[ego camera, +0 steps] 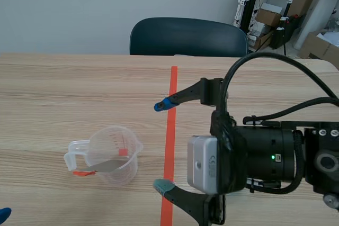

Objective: Do the redox reaction experiment. lift the metal plate out of the left beaker

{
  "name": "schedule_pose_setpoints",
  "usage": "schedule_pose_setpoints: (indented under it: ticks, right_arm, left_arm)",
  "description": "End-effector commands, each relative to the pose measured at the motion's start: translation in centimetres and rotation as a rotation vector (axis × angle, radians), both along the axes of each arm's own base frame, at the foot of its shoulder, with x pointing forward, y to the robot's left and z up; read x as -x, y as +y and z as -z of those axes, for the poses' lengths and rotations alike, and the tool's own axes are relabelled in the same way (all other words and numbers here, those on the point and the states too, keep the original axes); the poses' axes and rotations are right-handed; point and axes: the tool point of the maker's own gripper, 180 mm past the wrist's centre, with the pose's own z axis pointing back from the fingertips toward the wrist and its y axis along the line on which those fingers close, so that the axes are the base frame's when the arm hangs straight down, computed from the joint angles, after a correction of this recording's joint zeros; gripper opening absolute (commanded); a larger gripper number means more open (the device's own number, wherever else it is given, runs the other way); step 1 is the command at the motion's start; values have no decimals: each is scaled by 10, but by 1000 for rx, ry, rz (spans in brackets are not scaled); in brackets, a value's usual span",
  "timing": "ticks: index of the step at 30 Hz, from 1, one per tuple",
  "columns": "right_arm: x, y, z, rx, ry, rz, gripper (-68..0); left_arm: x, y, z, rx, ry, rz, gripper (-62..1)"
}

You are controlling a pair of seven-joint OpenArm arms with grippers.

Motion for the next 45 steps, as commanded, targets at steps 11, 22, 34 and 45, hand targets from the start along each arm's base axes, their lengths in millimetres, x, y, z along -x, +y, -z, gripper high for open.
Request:
schedule_pose_setpoints:
  ticks: [11, 22, 34, 45]
  right_arm:
    - [11, 28, -5, -25, -50, -91, -23]
    - [21, 50, -9, -44, -86, -134, -23]
    - [23, 66, -19, -82, -98, -158, -23]
    - [37, 83, -19, -96, -83, -203, -23]
  left_arm:
    - [4, 2, -9, 21, -34, 5, 14]
    - [4, 3, -9, 21, -34, 4, 14]
    - [3, 3, -9, 21, -37, 4, 14]
    - [3, 3, -9, 21, -37, 4, 14]
